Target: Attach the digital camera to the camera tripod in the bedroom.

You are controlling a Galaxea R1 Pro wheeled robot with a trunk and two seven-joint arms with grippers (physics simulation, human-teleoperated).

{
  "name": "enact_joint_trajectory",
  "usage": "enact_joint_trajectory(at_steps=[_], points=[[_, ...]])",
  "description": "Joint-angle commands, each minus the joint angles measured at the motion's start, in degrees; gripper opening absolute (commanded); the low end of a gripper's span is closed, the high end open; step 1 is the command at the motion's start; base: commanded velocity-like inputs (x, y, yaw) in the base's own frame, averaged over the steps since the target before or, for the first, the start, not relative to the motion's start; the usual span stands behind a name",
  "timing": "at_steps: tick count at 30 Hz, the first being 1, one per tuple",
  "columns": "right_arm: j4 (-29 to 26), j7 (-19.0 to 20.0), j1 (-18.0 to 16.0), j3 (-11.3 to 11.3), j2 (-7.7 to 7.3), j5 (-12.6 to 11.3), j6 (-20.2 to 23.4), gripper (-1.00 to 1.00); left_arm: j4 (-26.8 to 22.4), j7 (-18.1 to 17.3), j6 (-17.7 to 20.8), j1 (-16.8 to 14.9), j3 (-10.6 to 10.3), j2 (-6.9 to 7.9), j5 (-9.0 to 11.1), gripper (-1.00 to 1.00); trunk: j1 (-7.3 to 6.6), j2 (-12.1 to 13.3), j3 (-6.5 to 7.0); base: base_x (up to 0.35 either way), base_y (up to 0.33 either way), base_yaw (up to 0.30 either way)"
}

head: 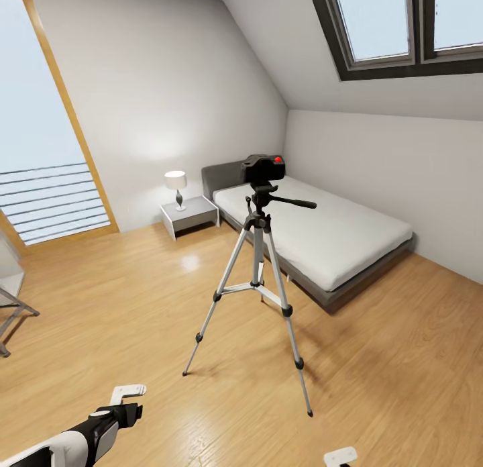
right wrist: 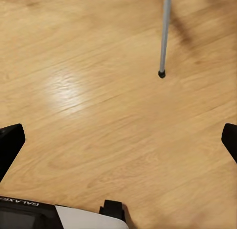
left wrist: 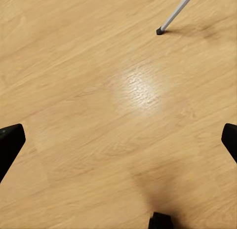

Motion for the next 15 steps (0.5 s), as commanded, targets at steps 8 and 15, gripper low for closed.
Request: enact_joint_trajectory(at_steps=[8,15], points=[[0.06,-0.21,-0.03,0.34,-0.05,0.16,-0.15,1.0,0.02,0.12,-0.09,-0.02,-0.32,-0.01,0.19,1.0,0.03,-0.11,-0.11,0.0,0.0,0.0],[0.06,-0.21,-0.02,0.33,-0.03,0.21,-0.15,1.0,0.02,0.12,-0.09,-0.02,-0.36,-0.01,0.19,1.0,0.03,-0.11,-0.11,0.0,0.0,0.0]])
